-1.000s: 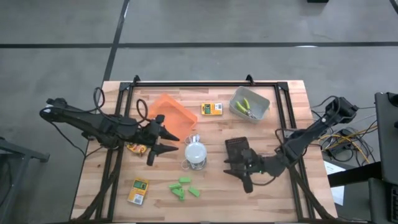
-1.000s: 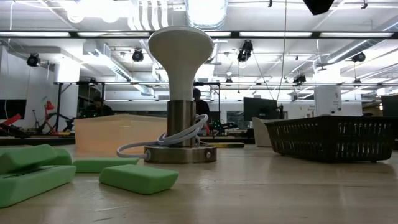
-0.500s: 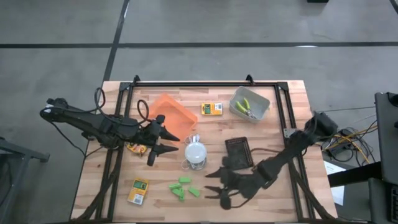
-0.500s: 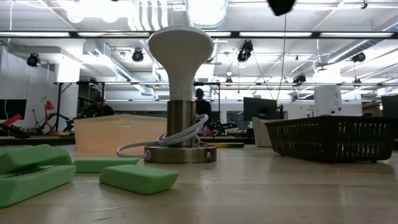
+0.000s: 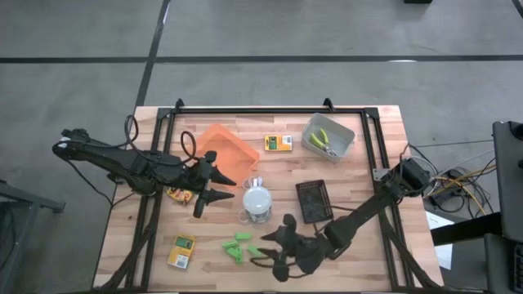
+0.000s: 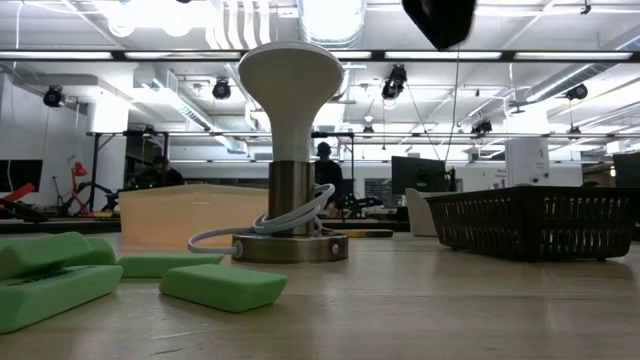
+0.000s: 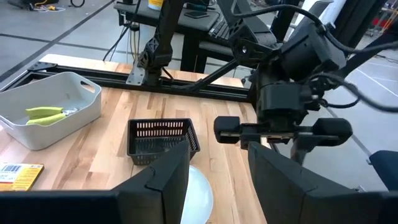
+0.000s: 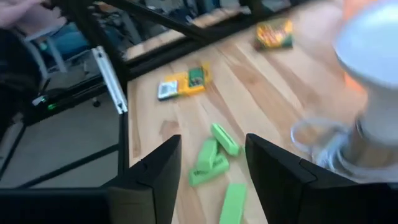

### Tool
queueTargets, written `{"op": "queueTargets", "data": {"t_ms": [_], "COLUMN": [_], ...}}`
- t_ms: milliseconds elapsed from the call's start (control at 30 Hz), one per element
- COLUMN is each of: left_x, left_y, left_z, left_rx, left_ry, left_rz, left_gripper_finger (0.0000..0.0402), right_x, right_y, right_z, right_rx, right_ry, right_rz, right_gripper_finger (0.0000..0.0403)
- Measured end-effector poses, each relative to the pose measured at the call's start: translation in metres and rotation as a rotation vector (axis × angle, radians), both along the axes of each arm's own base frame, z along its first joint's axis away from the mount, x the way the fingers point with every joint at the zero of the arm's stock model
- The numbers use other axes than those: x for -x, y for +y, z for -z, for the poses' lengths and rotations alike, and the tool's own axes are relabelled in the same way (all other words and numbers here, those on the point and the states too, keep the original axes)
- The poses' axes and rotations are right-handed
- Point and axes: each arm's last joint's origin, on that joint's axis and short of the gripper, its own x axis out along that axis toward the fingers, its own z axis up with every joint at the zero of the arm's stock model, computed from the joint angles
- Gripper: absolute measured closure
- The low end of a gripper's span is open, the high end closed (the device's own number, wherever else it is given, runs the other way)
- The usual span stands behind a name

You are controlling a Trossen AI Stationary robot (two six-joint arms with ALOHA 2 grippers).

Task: Pick & Place School Supplies
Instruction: Put the green eraser into the black bin

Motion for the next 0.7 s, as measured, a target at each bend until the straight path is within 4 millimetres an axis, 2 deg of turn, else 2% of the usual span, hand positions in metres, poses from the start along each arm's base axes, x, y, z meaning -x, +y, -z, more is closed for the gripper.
{"op": "queueTargets", "data": {"t_ms": [133, 333, 700], "left_x": [0.0, 0.0, 0.0], "left_y": [0.0, 0.0, 0.0], "left_z": [0.001, 0.001, 0.001], "left_rx": [-0.002, -0.003, -0.003], "left_ry": [0.006, 0.008, 0.008], "left_rz": [0.0, 0.0, 0.0], "left_gripper_finger": [0.0232, 0.0232, 0.0232], "right_x": [0.003, 0.001, -0.004], "right_y": [-0.002, -0.007, -0.02], "right_z": [0.006, 0.009, 0.014], "right_rx": [-0.033, -0.014, 0.047], "right_ry": [0.055, 0.042, 0.057], "right_rz": [0.04, 0.102, 0.136], "right_gripper_finger": [0.0239, 0.0239, 0.0179]}}
